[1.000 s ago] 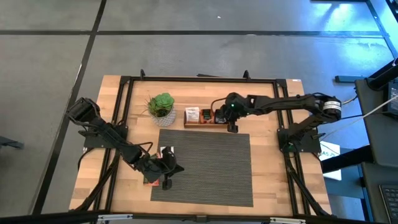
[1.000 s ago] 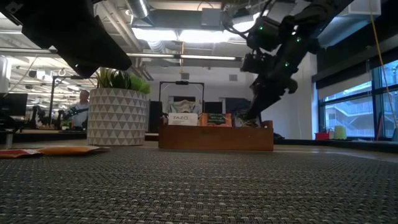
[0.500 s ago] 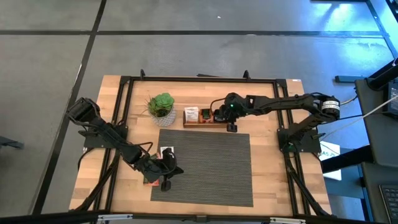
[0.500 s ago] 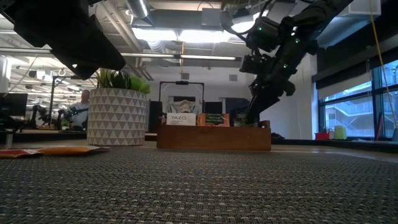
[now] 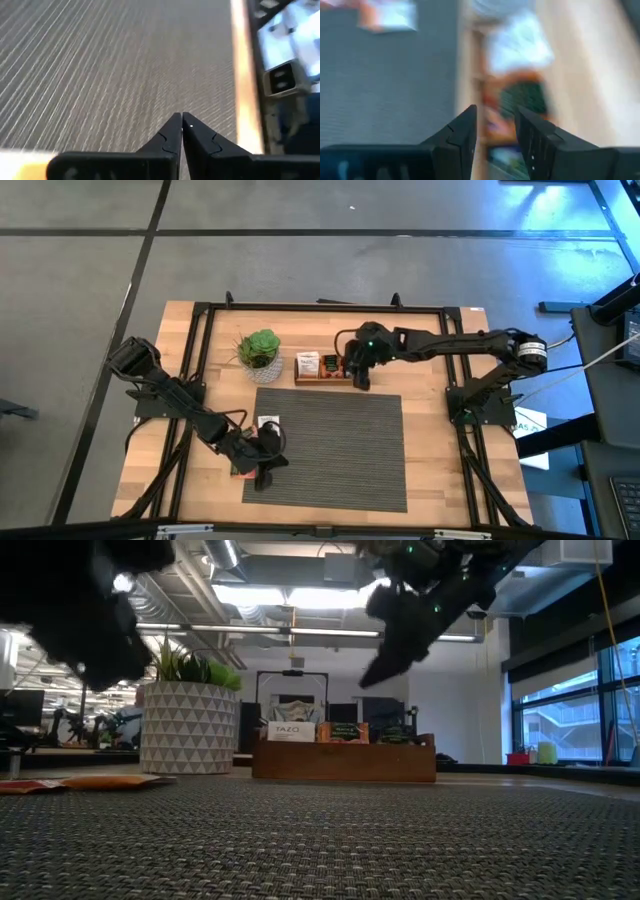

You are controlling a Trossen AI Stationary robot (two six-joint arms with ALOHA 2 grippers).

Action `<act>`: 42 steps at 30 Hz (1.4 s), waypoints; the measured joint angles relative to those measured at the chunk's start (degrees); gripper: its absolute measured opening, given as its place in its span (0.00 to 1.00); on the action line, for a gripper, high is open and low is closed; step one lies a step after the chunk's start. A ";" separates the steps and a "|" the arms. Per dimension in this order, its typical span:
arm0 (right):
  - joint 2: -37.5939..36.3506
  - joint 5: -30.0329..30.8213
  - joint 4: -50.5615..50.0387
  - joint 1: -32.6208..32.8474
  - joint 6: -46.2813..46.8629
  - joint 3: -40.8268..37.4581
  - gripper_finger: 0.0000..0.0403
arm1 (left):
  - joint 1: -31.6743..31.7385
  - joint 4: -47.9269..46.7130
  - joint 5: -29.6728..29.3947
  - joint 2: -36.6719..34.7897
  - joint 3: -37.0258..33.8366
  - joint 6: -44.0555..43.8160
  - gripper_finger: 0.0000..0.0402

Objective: Pick & Place Tea
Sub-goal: Put the white tea bag into the left section of the wooden organizer

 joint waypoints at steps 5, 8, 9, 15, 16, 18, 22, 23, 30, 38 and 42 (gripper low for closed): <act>1.13 -6.82 7.87 4.45 3.73 -0.02 0.33 | 0.00 -12.82 -0.31 0.00 0.00 -10.82 0.02; 2.94 -6.91 15.26 7.48 6.56 -0.02 0.33 | -0.02 -18.79 -0.40 0.00 0.00 -15.27 0.03; 3.94 -6.93 18.05 8.45 7.55 -0.02 0.33 | -0.14 -19.96 -0.43 0.00 0.00 -16.12 0.03; 10.64 -6.98 27.89 12.76 7.96 0.37 0.33 | -2.30 -23.64 -4.73 0.00 0.00 -19.79 0.03; 11.60 -7.05 27.66 13.09 8.51 0.97 0.33 | -2.95 -23.89 -6.44 0.00 0.00 -20.62 0.03; 13.40 -7.03 27.64 13.38 10.78 2.47 0.33 | -4.27 -24.12 -10.20 0.00 0.00 -21.62 0.02; 17.26 -7.06 27.68 13.38 14.13 5.82 0.33 | -5.89 -27.56 -14.59 0.34 0.00 -25.25 0.02; 18.30 -7.06 27.67 13.38 14.27 6.76 0.33 | -6.05 -28.16 -14.72 0.62 0.00 -25.80 0.03; 25.45 -7.06 23.33 14.35 13.93 15.28 0.33 | -5.99 -29.60 -15.05 3.21 0.00 -27.37 0.03; 34.89 -7.09 18.10 15.17 19.91 27.07 0.33 | -6.08 -29.30 -14.77 6.12 0.20 -28.47 0.03; 39.95 -7.06 17.98 15.11 22.80 31.59 0.33 | -6.52 -29.30 -15.05 6.27 0.17 -28.31 0.03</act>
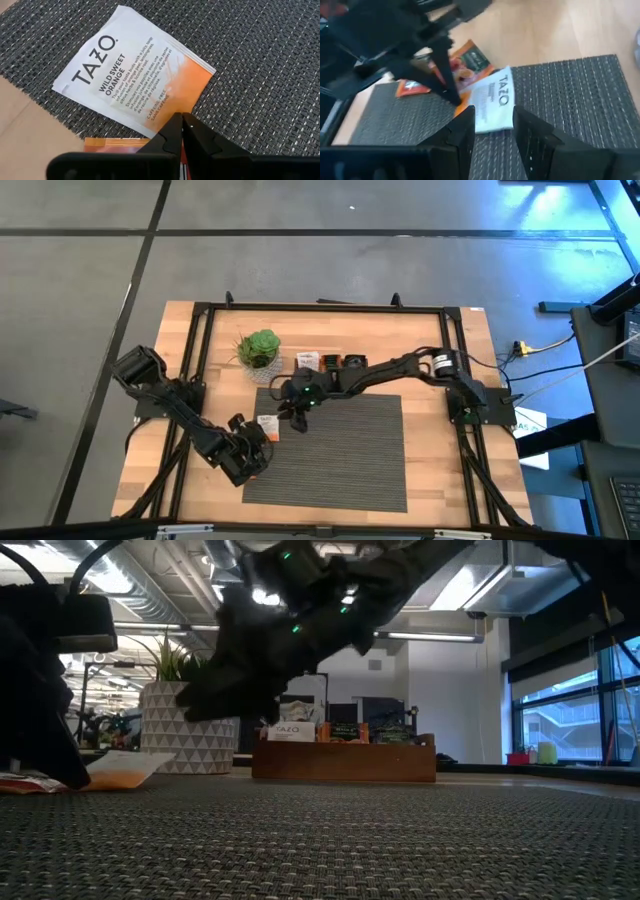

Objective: Pick & Place Tea
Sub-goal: Put the white tea bag into the left section of the wooden organizer

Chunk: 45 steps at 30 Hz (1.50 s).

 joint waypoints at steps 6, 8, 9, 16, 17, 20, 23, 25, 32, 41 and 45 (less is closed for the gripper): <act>5.26 -0.89 -0.91 0.02 0.69 4.81 0.33 | -1.48 0.04 -1.37 0.37 -0.13 0.89 0.02; 6.35 -1.54 -0.96 0.02 2.12 5.99 0.33 | -1.70 0.04 -1.38 0.39 -0.17 0.91 0.02; 6.82 -2.11 -0.79 0.02 2.90 6.54 0.33 | -1.72 0.06 -1.46 0.39 -0.17 0.97 0.02; 7.50 -2.12 -0.98 0.00 3.18 7.01 0.33 | -1.76 0.14 -1.54 0.39 -0.20 1.38 0.03; 7.50 -2.10 -1.06 0.00 3.18 7.01 0.33 | -1.76 0.29 -1.62 0.39 -0.20 1.88 0.02; 7.50 -1.84 -1.19 0.02 2.99 7.01 0.33 | -1.76 0.54 -1.73 0.39 -0.24 2.89 0.02; 7.50 -0.55 -1.23 0.02 2.94 7.01 0.33 | -1.76 0.66 -1.73 0.42 -0.24 3.01 0.02; 7.50 -0.57 -1.21 0.00 2.95 7.01 0.33 | -1.76 0.72 -1.77 0.42 -0.24 3.01 0.02; 7.86 -3.82 -1.67 0.04 3.27 7.01 0.33 | -1.78 0.87 -1.82 0.42 -0.24 3.01 0.03; 8.61 -6.91 -1.35 0.36 4.40 6.98 0.33 | -1.78 0.90 -1.90 0.44 -0.24 3.01 0.03; 8.64 -9.91 1.85 1.06 3.34 6.92 0.33 | -1.78 0.94 -1.90 0.44 -0.24 3.03 0.03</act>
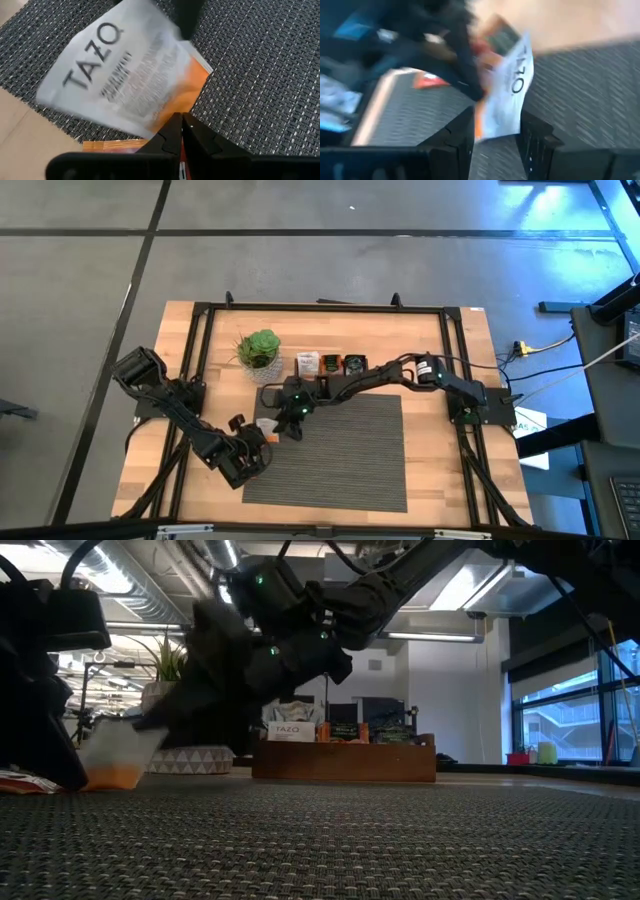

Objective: Pick & Place Tea
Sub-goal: Put the white tea bag into the left section of the wooden organizer

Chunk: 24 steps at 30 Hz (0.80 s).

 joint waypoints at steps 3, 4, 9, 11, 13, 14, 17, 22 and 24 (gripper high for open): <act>-0.02 -1.43 2.40 0.89 -0.50 0.06 0.33 | -0.02 0.09 0.04 0.00 0.00 0.00 0.02; -0.02 -1.42 2.51 1.15 -0.59 0.06 0.33 | -0.02 0.10 0.04 0.00 0.00 -0.01 0.02; -0.02 1.66 2.33 1.70 -0.45 0.06 0.33 | -0.02 0.09 0.04 0.00 0.00 -0.02 0.02; -0.02 2.00 2.32 1.67 -0.57 0.04 0.33 | -0.02 0.09 0.17 0.00 0.00 -0.02 0.03; -0.02 2.00 2.47 1.62 -0.58 0.04 0.33 | -0.02 0.13 0.17 0.00 0.00 -0.01 0.03; -0.02 2.00 2.81 1.61 -0.57 0.04 0.33 | -0.02 0.15 0.18 0.00 0.00 0.00 0.03; -0.02 0.20 5.67 1.56 -1.12 0.02 0.31 | -0.02 0.17 0.22 0.00 0.00 0.00 0.03; -0.02 -2.11 8.42 1.83 -3.93 0.02 0.29 | 0.00 0.25 0.47 0.00 0.00 0.00 0.02; -0.02 -2.03 8.82 2.00 -5.05 0.02 0.29 | 0.00 0.36 0.51 0.00 0.00 0.00 0.03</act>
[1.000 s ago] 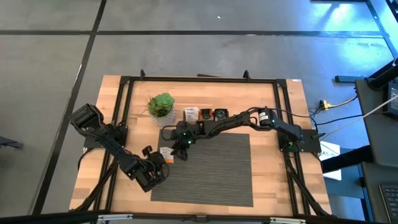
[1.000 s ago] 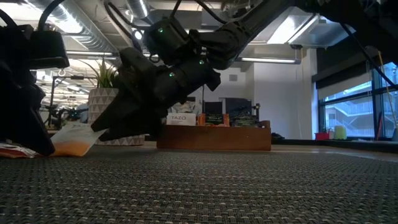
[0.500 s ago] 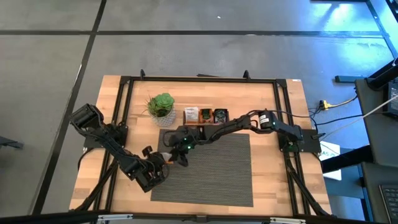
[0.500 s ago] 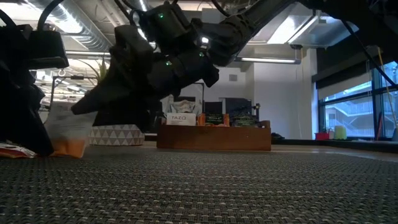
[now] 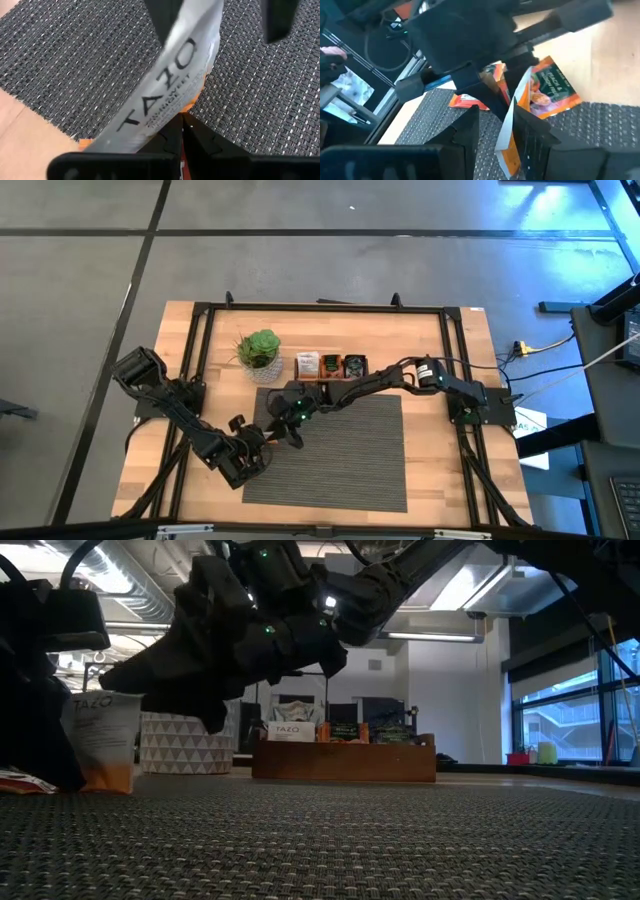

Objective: Pick & Place Tea
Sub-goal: Put the white tea bag into the left section of the wooden organizer

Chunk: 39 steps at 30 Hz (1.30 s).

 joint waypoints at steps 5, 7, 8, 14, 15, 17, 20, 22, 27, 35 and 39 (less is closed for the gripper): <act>0.00 0.91 -2.43 -0.02 -0.31 0.00 0.29 | -0.02 0.03 0.06 0.00 0.00 0.00 0.03; 0.00 1.03 -3.48 -0.07 -0.30 0.00 0.28 | -0.02 0.03 0.06 0.00 0.00 0.00 0.02; 0.00 1.04 -3.81 -0.02 -0.30 0.00 0.28 | -0.02 0.03 0.06 0.00 0.00 0.00 0.02; 0.00 1.11 -4.34 0.04 -0.37 0.00 0.18 | 0.00 0.05 0.08 0.00 0.00 0.00 0.03; 0.00 1.18 -4.22 0.02 -0.46 0.00 0.15 | 0.00 0.05 0.08 0.00 0.00 0.00 0.03; 0.00 1.30 -3.82 0.02 -0.80 0.00 0.10 | 0.00 0.06 0.08 0.00 0.00 0.00 0.03; 0.00 2.71 -3.89 0.04 -1.47 0.00 0.03 | 0.00 0.12 0.08 0.00 0.00 0.00 0.02; 0.00 3.18 -3.88 0.04 -1.56 0.00 0.02 | 0.00 0.14 0.06 0.00 0.00 0.00 0.02; -0.54 4.09 -5.27 0.04 -0.76 0.00 0.03 | -0.53 0.39 0.03 -0.01 0.00 -0.03 0.03; -4.95 7.77 -12.08 0.04 -4.21 0.11 0.02 | -3.44 3.35 0.02 -2.96 0.00 -1.55 0.02; -8.65 8.51 -17.67 0.02 -6.91 -0.05 0.01 | -4.91 4.83 -4.27 -5.73 0.00 -0.45 0.03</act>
